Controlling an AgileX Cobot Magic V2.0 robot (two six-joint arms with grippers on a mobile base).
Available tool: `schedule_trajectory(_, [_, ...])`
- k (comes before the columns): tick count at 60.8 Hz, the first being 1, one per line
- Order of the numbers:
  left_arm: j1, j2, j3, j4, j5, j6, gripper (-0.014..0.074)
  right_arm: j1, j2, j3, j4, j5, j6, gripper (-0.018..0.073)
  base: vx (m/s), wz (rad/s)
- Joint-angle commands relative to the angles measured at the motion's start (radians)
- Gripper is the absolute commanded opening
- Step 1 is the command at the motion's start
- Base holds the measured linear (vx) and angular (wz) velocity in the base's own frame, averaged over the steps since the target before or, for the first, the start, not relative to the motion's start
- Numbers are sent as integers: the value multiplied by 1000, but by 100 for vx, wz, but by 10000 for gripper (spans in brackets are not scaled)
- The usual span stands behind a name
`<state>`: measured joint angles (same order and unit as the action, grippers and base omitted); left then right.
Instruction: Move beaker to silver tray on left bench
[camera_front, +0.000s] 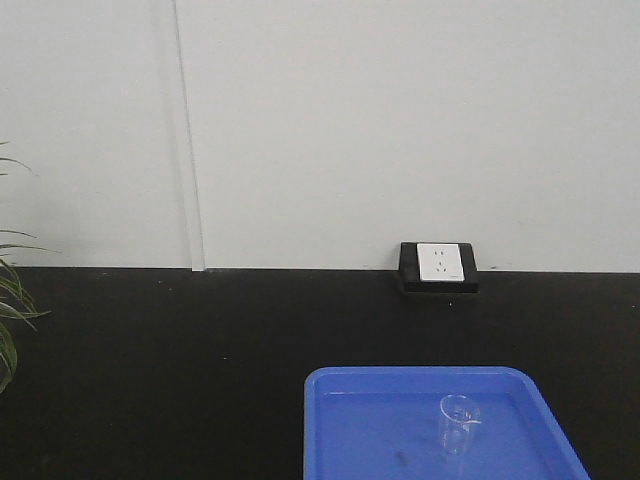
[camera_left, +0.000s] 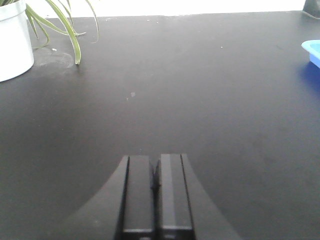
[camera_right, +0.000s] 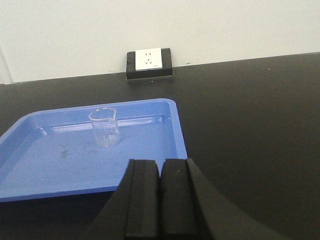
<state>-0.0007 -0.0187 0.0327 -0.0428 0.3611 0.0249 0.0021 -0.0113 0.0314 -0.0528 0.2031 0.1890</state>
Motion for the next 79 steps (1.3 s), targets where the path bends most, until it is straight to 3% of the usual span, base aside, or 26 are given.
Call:
schedule_trajectory(1, [-3,-6,20,-8,-79,-1,1,-5,-12,5,-4,-83,-6,-11,0,0])
schedule_trajectory(59, [-3,-6,20,-8,-79,-1,1,-5,-12,5,-23,-83,-6,-11,0,0])
schedule_trajectory(79, [-3,-6,20,-8,-79,-1,1,-5,-12,5,-19,-224,-5,-11,1,-2])
